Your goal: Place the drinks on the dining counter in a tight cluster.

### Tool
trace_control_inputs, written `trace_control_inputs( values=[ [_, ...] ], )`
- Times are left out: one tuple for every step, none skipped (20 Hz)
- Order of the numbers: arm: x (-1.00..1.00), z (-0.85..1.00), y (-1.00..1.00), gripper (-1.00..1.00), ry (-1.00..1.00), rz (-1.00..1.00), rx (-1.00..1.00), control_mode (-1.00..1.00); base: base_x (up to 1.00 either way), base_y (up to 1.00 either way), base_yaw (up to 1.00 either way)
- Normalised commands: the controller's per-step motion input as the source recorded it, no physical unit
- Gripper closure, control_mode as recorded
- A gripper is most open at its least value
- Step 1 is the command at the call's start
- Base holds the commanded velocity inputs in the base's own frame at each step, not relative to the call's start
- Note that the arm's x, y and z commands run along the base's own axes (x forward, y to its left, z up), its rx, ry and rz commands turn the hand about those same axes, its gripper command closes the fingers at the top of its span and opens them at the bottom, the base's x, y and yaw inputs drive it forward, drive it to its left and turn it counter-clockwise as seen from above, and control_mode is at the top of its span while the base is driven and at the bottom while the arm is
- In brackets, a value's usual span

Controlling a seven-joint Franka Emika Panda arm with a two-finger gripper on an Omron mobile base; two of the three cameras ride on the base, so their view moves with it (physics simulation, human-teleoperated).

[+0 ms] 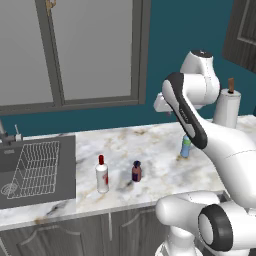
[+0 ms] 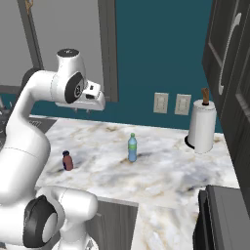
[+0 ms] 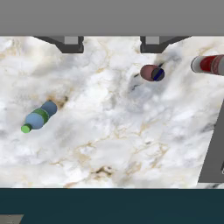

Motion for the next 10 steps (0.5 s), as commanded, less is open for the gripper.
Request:
trace_control_inputs(
  values=[
    [-0.01, 0.0, 0.0, -1.0, 0.0, 0.0, 0.0, -1.0, 0.0, 0.0, 0.0],
    [0.0, 0.0, 0.0, -1.0, 0.0, 0.0, 0.0, -1.0, 0.0, 0.0, 0.0],
    [0.0, 0.0, 0.0, -1.0, 0.0, 0.0, 0.0, -1.0, 0.0, 0.0, 0.0],
    [0.0, 0.0, 0.0, -1.0, 0.0, 0.0, 0.0, -1.0, 0.0, 0.0, 0.0],
    [0.0, 0.0, 0.0, -1.0, 0.0, 0.0, 0.0, -1.0, 0.0, 0.0, 0.0],
    [0.0, 0.0, 0.0, -1.0, 0.0, 0.0, 0.0, -1.0, 0.0, 0.0, 0.0],
    [-0.02, 0.0, 0.0, -1.0, 0.0, 0.0, 0.0, -1.0, 0.0, 0.0, 0.0],
    [-0.21, 0.0, 0.0, -1.0, 0.0, 0.0, 0.02, -1.0, 0.0, 0.0, 0.0],
    [-0.47, 0.0, 0.0, -1.0, 0.0, 0.02, 0.02, -1.0, 0.0, 0.0, 0.0],
    [-0.61, 0.0, 0.0, -1.0, 0.0, 0.04, 0.01, -1.0, 0.0, 0.0, 0.0]
  ],
)
